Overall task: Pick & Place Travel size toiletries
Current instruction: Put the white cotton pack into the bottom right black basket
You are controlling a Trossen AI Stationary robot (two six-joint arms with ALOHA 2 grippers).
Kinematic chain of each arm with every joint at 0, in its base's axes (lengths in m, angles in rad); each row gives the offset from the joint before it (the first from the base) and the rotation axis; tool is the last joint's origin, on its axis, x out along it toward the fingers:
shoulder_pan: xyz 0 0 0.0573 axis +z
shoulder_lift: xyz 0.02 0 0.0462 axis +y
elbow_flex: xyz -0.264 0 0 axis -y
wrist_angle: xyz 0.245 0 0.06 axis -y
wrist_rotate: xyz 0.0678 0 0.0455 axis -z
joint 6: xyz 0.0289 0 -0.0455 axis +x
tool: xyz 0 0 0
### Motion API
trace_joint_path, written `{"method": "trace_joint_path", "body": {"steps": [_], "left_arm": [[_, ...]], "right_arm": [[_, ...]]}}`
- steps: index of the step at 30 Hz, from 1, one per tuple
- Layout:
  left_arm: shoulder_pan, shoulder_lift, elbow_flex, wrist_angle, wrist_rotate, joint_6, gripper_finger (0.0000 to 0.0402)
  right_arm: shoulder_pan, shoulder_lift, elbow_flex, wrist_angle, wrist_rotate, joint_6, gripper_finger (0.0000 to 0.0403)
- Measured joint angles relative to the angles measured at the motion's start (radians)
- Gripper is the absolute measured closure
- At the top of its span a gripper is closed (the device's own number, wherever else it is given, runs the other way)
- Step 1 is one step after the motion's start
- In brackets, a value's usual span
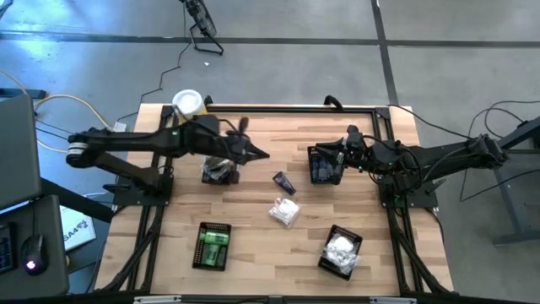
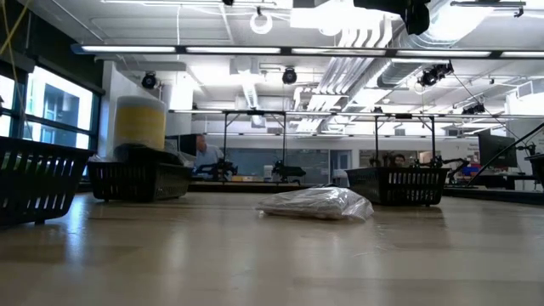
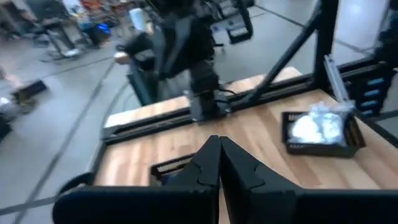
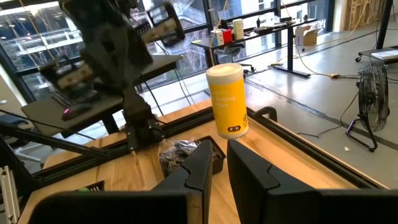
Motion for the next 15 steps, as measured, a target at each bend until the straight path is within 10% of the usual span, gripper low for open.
{"method": "trace_joint_path", "body": {"steps": [15], "left_arm": [[0.000, -0.221, 0.000, -0.158, -0.156, 0.071, 0.0401]], "right_arm": [[0.000, 0.000, 0.000, 0.001, 0.009, 0.000, 0.0361]]}}
